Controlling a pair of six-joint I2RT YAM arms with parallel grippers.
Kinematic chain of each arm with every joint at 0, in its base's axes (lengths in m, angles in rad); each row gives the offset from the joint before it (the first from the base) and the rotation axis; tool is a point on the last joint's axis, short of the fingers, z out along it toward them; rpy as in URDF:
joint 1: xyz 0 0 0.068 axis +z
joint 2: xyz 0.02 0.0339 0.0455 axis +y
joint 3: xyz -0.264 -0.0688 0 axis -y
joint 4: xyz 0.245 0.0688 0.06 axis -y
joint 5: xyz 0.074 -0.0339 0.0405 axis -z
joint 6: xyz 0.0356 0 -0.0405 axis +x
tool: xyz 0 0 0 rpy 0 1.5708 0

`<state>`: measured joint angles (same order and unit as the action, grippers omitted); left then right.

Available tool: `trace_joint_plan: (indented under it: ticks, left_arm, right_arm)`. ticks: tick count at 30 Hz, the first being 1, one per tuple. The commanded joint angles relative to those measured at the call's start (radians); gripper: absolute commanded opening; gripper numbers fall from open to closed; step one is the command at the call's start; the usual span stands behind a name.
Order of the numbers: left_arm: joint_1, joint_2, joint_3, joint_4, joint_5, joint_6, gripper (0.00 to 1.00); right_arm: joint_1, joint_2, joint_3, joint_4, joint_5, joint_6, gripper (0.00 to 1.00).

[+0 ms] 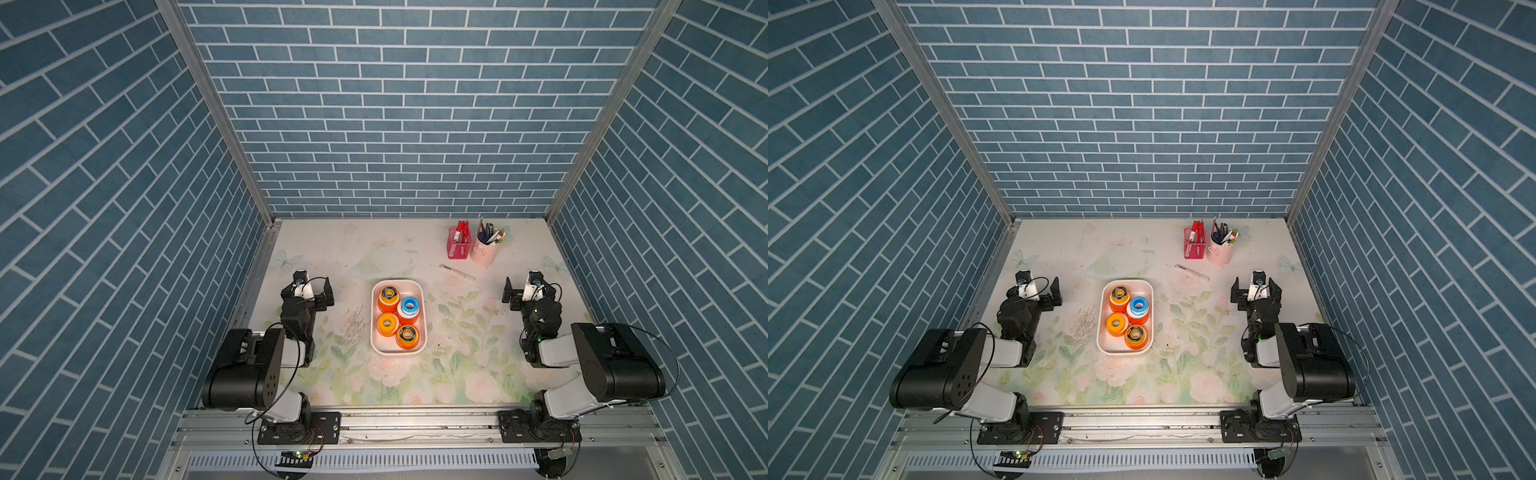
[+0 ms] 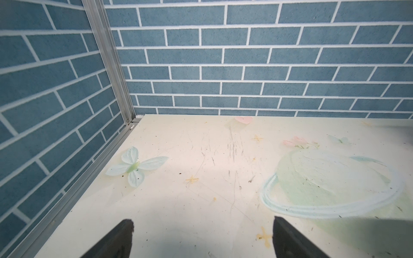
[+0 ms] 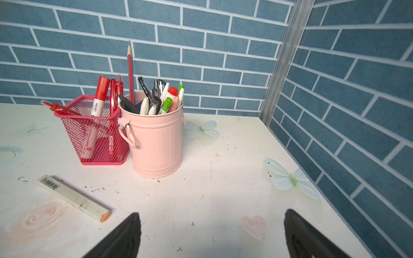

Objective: Put the sealing tape into the storage box
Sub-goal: Reset both arms

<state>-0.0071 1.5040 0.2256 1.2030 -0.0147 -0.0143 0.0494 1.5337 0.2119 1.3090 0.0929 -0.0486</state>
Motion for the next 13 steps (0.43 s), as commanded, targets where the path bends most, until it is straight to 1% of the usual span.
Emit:
trace_joint_plan:
  ticks: [1, 13]
  left_arm:
    - [-0.005, 0.005, 0.011, 0.023, -0.007, 0.007, 1.0]
    - [-0.005, 0.005, 0.011, 0.023, -0.006, 0.007, 1.0]
  right_arm:
    - [-0.002, -0.001, -0.004, 0.001, -0.005, 0.03, 1.0]
    - [0.006, -0.001, -0.002, -0.004, 0.002, 0.024, 1.0]
